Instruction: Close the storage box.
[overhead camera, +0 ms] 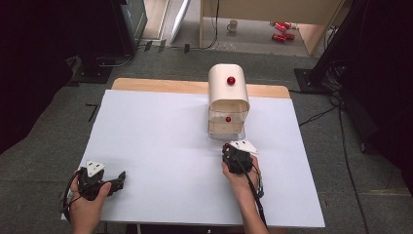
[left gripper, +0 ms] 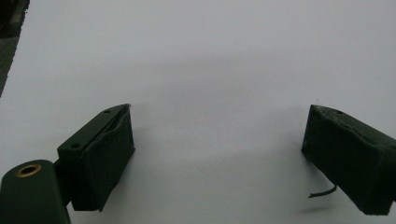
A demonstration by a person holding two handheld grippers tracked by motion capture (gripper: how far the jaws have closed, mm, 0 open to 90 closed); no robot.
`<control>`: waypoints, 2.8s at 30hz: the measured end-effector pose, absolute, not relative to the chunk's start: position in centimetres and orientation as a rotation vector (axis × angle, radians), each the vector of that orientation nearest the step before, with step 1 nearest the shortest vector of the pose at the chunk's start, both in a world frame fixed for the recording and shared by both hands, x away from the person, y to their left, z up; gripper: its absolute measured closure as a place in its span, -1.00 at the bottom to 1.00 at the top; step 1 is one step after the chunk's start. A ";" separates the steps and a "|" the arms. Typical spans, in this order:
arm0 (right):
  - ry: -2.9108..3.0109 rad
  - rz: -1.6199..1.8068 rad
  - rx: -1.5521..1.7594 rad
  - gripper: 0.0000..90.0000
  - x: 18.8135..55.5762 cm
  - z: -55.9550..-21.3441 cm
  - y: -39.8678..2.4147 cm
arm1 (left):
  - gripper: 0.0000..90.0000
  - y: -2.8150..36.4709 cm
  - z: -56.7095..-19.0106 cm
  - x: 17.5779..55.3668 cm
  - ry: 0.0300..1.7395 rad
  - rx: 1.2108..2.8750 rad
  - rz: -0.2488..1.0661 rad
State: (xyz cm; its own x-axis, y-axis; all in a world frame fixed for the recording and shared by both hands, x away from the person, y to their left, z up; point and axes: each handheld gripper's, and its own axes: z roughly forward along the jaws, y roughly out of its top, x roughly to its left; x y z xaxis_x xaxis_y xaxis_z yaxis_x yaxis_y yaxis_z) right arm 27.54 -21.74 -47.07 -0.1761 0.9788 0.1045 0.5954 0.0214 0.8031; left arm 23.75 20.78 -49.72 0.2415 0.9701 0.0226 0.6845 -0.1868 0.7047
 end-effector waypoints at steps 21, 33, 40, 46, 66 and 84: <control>1.818 1.007 1.604 0.68 29.9 -47.0 -21.7 | -0.80 20.8 -49.7 23.8 1.507 1.946 0.647; 1.824 0.996 1.598 0.67 31.0 -46.9 -21.7 | -0.80 20.8 -49.7 23.8 1.507 1.947 0.646; 1.825 0.990 1.599 0.68 31.5 -46.9 -21.6 | -0.80 20.8 -49.7 23.8 1.507 1.947 0.646; 1.824 0.987 1.596 0.67 32.0 -46.9 -21.7 | -0.80 20.8 -49.7 23.8 1.507 1.947 0.646; 1.852 1.009 1.598 0.46 32.6 -47.2 -21.9 | -0.80 20.8 -49.7 23.8 1.507 1.947 0.646; 2.008 0.980 1.585 -1.00 29.4 -49.0 -25.0 | -0.80 20.8 -49.7 23.8 1.507 1.947 0.646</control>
State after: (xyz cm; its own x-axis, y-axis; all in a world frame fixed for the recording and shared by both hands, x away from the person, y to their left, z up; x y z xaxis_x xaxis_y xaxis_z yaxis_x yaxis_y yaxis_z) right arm 29.45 -25.04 -49.01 -0.2777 0.9543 0.1103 0.6742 0.1118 0.7300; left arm 23.76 20.78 -49.72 0.2418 0.9701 0.0227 0.6851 -0.1872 0.7040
